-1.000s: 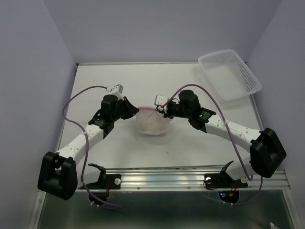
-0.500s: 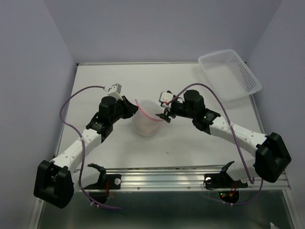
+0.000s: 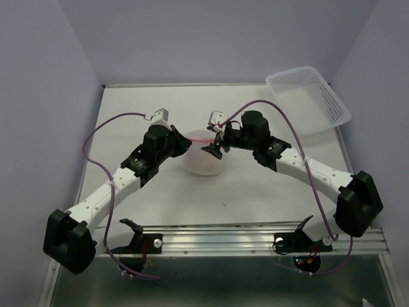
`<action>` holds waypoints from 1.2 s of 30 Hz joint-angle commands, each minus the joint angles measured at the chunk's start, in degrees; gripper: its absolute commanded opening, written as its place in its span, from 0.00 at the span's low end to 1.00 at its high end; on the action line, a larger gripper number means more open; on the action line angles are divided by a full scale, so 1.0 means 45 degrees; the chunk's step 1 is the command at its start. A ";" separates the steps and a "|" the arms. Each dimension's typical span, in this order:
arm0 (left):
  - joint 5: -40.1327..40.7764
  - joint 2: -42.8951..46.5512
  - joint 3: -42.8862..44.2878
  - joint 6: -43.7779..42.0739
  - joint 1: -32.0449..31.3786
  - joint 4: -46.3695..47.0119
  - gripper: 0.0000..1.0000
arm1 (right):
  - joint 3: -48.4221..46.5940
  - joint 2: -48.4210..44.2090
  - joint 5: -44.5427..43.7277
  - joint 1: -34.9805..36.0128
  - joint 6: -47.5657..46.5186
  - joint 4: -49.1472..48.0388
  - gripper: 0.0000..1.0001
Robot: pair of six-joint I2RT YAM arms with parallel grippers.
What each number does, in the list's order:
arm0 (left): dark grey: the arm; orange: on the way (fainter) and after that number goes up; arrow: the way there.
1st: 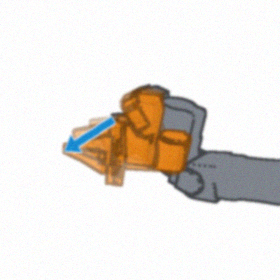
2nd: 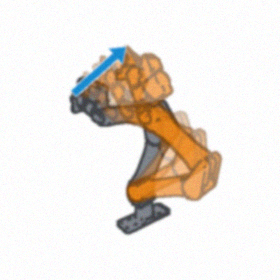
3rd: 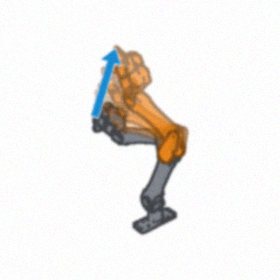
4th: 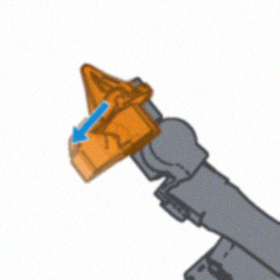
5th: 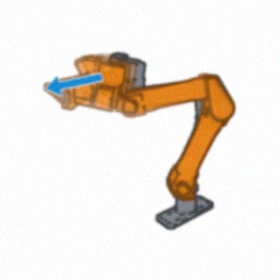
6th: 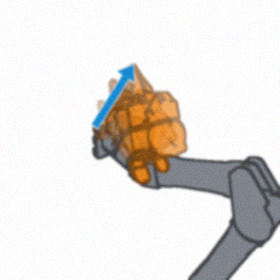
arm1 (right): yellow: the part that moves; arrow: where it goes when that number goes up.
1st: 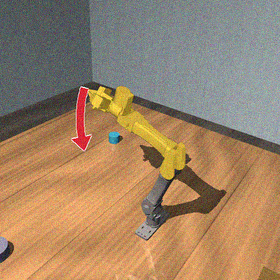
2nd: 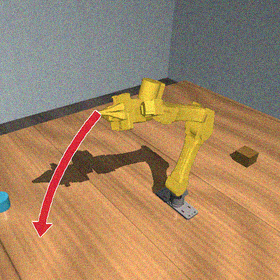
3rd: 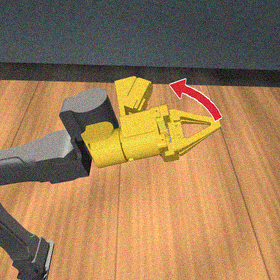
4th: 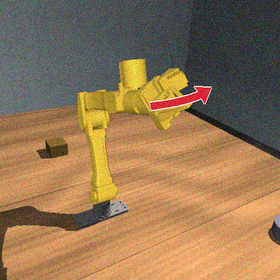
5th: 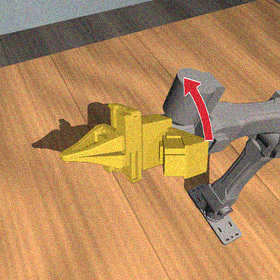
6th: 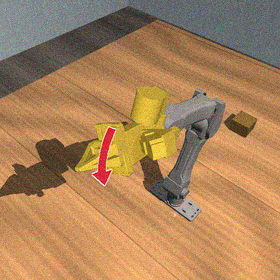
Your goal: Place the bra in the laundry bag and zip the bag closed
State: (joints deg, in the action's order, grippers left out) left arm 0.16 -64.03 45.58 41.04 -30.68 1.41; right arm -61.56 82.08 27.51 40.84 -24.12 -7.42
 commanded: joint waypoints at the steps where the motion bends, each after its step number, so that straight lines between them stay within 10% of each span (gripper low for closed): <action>1: 0.0531 0.0127 0.0691 0.0178 -0.0311 -0.0002 0.00 | -0.0539 0.0196 0.0196 0.0026 -0.0088 0.0203 0.80; 21: 0.0335 -0.0341 0.1023 0.0216 -0.0605 -0.0216 0.00 | -0.2238 0.2462 0.0040 0.0026 -0.0988 0.1571 0.56; 26: 0.0255 -0.0342 0.1004 0.0353 -0.0605 -0.0137 0.00 | -0.1791 0.2132 0.0137 0.0026 -0.1494 0.1571 0.13; 36: 0.0861 -0.0497 0.0652 0.0529 -0.0371 -0.0781 0.00 | -0.0793 0.0940 -0.0116 0.0026 -0.3234 0.1590 0.01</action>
State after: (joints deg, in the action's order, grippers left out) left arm 1.02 -65.93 47.31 43.13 -33.21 -1.19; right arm -65.78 89.95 27.46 40.88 -35.55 0.47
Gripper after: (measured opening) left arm 0.112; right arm 0.044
